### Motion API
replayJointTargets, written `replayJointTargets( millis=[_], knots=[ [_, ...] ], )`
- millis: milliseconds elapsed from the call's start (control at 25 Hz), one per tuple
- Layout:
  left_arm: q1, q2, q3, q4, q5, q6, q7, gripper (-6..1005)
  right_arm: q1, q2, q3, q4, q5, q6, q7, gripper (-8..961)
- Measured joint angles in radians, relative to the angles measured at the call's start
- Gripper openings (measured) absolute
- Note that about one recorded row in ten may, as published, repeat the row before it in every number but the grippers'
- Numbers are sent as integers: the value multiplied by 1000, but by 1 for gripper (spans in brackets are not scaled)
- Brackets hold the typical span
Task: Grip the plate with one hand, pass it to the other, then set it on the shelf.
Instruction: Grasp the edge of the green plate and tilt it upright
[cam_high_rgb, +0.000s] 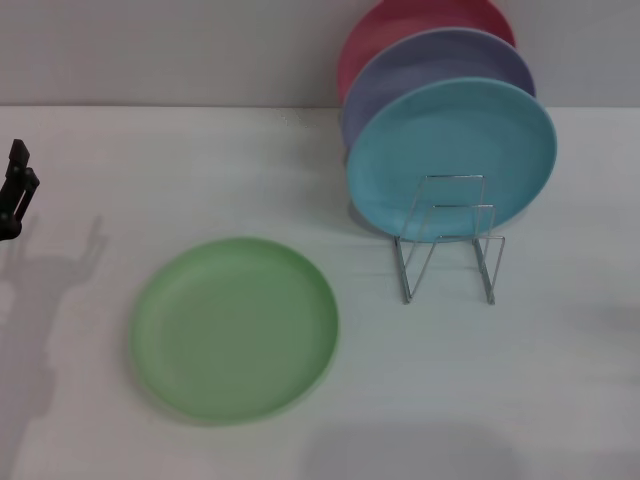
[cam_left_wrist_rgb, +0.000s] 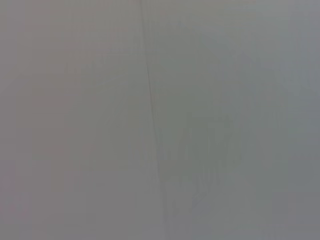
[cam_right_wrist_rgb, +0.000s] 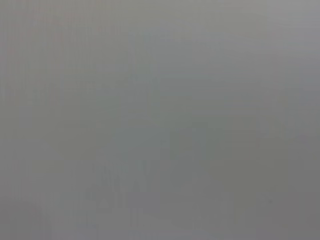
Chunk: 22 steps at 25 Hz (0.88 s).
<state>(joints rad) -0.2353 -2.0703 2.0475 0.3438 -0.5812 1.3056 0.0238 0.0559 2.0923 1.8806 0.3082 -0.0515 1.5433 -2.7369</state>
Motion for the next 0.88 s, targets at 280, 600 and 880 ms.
replayJointTargets(
  millis=[280,600,880],
  knots=[
    [-4,2,0,8,0,-16,1,827,6,0,-1,-1,-1,0,2,796],
    [86,81,-41,430,45,-513,19,825,14,0,-2,-2,-1,-2,3,795],
    [201,98,-166,902,192,-1068,17,815,18,0,-1,-2,-1,-9,3,796]
  ],
)
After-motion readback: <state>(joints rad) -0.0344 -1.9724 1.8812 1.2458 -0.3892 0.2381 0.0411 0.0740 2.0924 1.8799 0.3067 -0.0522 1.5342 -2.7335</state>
